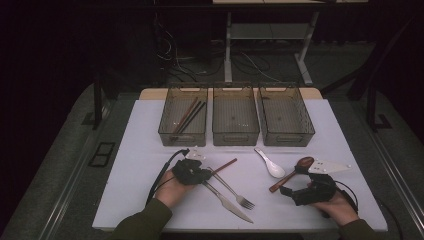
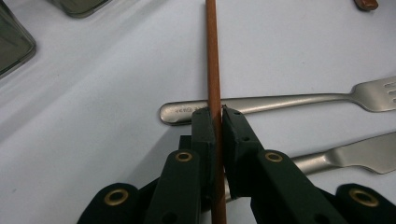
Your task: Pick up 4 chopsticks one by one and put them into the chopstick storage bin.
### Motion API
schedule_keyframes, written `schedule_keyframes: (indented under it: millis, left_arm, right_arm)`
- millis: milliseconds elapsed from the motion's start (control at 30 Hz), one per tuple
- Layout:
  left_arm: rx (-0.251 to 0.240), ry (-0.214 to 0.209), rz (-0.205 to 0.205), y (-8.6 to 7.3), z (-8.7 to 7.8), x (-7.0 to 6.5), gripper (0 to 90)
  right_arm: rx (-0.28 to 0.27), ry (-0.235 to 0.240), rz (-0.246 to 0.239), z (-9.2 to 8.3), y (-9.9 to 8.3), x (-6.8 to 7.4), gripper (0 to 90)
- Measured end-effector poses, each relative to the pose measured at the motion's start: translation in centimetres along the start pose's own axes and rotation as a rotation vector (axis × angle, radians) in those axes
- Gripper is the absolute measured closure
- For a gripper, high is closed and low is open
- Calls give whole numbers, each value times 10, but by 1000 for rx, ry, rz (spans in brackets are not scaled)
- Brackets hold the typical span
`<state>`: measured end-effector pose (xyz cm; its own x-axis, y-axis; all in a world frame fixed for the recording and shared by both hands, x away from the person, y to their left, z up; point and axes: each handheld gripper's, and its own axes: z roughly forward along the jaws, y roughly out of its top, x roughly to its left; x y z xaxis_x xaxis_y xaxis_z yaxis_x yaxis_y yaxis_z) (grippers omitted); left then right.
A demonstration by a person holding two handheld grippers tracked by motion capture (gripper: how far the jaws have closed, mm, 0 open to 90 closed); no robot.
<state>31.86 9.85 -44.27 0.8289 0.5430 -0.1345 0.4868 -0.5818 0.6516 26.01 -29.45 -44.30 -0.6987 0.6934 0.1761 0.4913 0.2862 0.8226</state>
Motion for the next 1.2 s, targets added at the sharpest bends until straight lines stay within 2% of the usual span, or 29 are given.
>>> schedule_keyframes:
  millis: [367, 800, 1200]
  left_arm:
    - [1, -8, 6, 2, -3, -1, 828]
    - [-34, -44, -7, 4, -14, 2, 830]
    - [-49, -54, -9, 4, -24, 7, 830]
  right_arm:
    - [0, 2, 0, 0, 0, 0, 5]
    - [1, 3, -2, 0, 0, 0, 5]
    - [1, 4, -3, 0, 0, 0, 5]
